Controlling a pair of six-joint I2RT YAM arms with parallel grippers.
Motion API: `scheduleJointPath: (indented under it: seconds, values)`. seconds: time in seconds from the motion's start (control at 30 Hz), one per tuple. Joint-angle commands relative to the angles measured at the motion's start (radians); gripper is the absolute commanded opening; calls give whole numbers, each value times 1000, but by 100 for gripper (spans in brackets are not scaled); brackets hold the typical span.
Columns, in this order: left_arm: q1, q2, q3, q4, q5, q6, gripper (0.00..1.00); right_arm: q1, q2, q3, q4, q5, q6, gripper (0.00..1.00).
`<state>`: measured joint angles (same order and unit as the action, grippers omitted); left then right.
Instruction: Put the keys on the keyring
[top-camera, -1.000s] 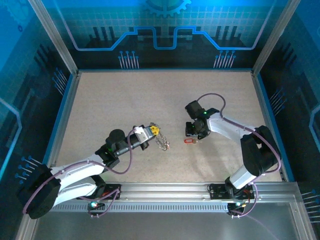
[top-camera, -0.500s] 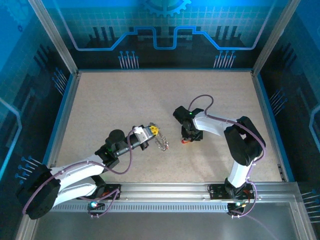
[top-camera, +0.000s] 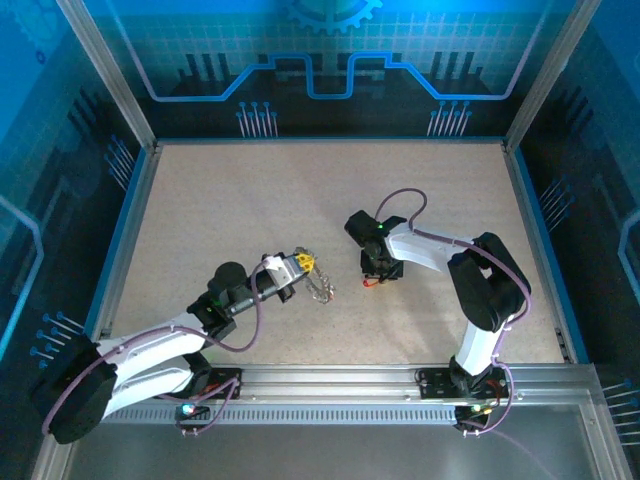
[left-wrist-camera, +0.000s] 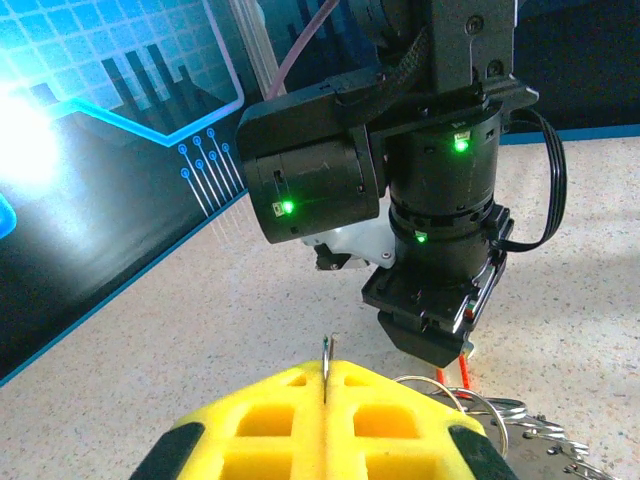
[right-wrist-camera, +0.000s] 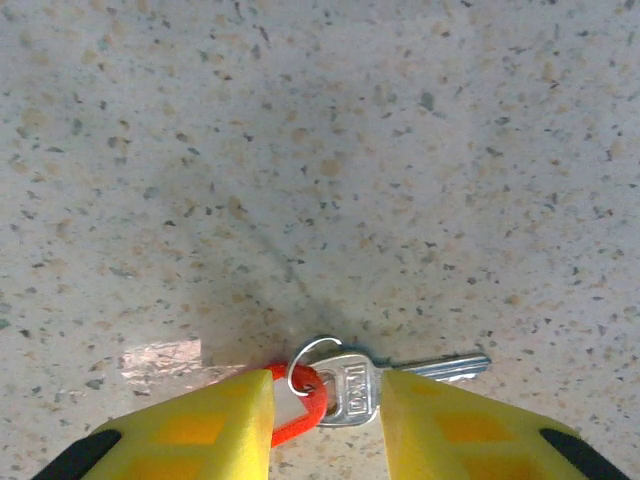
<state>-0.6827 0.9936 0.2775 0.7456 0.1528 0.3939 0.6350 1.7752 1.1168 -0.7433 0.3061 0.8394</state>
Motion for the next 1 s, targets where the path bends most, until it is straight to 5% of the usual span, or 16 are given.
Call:
scheduleJointPath:
  seconds: [0.0, 0.97]
  values:
    - [8, -34, -13, 34, -8, -5, 0, 14, 29, 12, 18, 0, 22, 34]
    - [8, -51, 1, 1, -27, -3, 0, 21, -56, -66, -18, 126, -14, 4]
